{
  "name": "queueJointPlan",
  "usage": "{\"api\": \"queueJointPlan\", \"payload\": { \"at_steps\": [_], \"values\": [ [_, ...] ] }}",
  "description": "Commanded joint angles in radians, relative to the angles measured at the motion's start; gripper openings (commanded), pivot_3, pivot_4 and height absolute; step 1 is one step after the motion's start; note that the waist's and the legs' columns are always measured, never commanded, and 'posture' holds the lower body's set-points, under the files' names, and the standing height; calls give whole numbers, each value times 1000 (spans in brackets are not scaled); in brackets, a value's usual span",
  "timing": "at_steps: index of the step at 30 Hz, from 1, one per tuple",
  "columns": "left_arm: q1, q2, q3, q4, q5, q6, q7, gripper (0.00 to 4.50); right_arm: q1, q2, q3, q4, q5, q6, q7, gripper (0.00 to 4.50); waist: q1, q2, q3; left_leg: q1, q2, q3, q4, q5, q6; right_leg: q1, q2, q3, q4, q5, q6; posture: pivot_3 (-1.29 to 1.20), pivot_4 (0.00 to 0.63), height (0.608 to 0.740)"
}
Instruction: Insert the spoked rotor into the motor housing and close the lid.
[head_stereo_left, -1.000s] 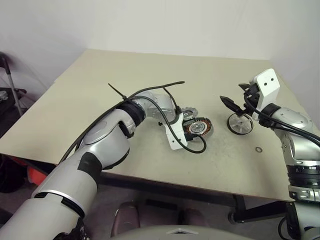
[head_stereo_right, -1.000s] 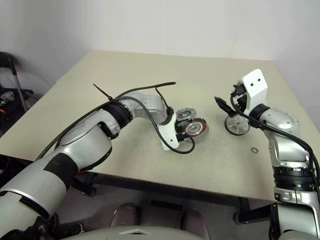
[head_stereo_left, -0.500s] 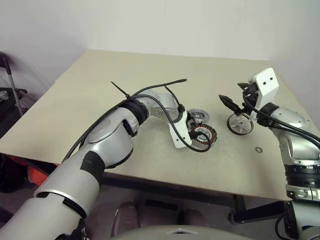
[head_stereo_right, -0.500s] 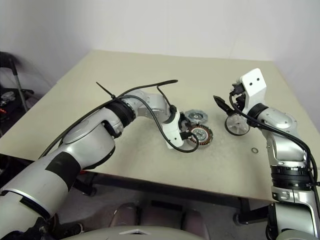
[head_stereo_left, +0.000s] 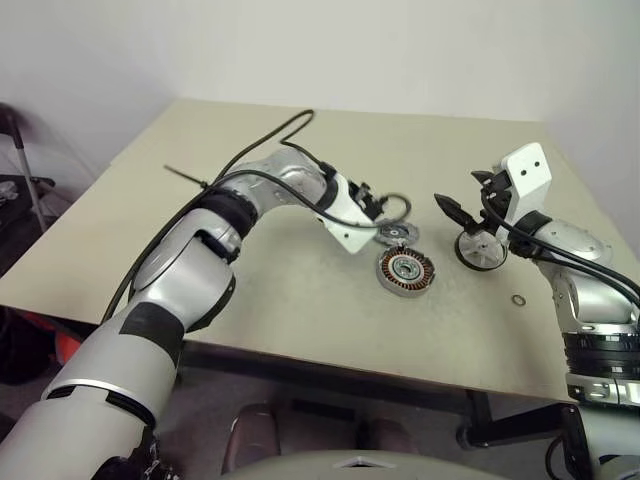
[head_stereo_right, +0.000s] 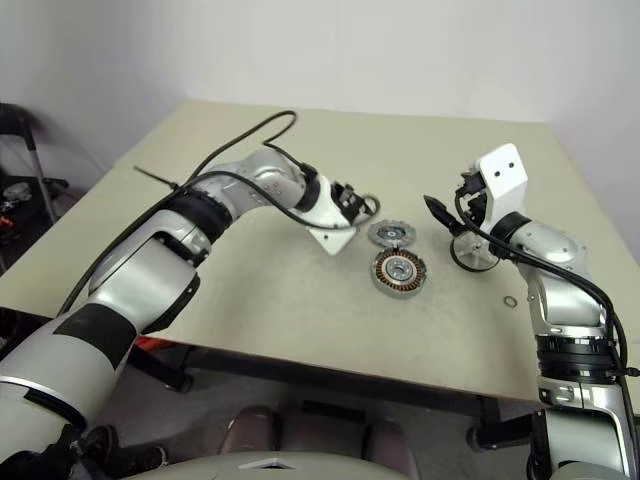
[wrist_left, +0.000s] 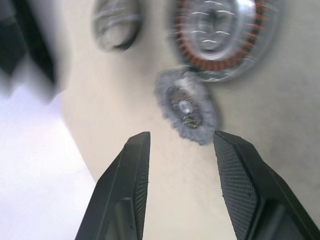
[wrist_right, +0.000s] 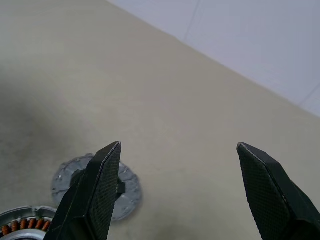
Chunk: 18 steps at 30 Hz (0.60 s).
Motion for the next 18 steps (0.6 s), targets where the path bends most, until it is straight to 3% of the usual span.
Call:
{"api": "queueJointPlan", "payload": {
  "at_steps": [1,10,17,18],
  "values": [
    [107,10,159,-178,-226,241,-63,2097,31,-11,-27,-50,8,5,-10,4167,3,0,0,0,0,0,0,0,0,0,0,0,0,0,0,0,0,740],
    [499,-78,348,-677,-546,902,34,2097,287,-90,-211,-246,98,90,39,4167,4,1,0,-2,1,0,0,-3,5,1,-1,0,-4,0,0,0,0,740],
    [631,-86,375,-796,-638,1084,78,2097,491,-104,-312,-321,137,125,79,4167,-7,2,-1,2,2,0,-1,-4,8,5,0,0,-9,-1,1,0,0,740],
    [633,-88,380,-792,-649,1095,77,2097,501,-97,-316,-313,140,125,76,4167,-12,3,-2,2,2,0,-2,-4,8,6,0,0,-10,-5,7,0,0,740]
  ]
}}
